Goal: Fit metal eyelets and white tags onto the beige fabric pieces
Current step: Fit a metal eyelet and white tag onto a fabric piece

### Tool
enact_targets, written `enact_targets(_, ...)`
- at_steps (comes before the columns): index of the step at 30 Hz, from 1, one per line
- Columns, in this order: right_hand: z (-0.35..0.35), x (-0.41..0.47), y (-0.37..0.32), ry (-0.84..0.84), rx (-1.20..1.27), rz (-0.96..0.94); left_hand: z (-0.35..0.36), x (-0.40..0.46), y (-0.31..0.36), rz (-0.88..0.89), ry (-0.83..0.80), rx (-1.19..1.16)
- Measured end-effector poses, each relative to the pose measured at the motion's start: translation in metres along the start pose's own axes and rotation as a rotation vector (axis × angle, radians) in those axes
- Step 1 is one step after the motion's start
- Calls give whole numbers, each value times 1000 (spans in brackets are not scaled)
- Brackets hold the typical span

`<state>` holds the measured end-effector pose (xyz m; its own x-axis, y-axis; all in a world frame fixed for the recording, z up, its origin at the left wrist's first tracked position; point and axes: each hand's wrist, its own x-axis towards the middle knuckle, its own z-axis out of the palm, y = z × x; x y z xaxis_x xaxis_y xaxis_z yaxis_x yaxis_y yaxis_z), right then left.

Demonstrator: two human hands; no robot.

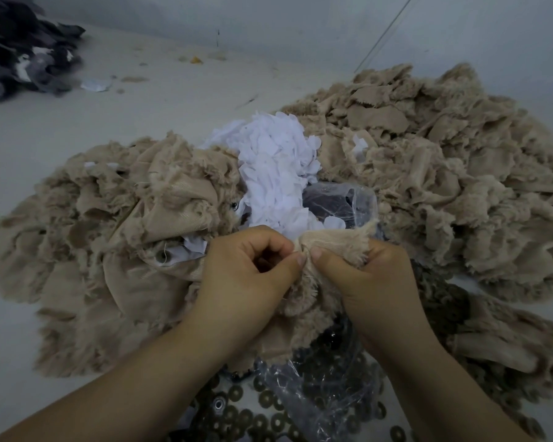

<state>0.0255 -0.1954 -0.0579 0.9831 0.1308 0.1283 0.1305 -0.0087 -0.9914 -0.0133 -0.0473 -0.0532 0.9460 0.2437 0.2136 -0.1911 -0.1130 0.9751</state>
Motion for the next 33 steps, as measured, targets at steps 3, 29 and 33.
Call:
enact_targets(3,2,-1,0,14,32,24,0,1,0,-34,-8,-36)
enact_targets(29,4,-1,-16,-414,431,467,-1,2,-6,-74,68,-67)
enact_targets(33,5,-1,-19,-323,458,577,3,2,-6,-86,56,-81)
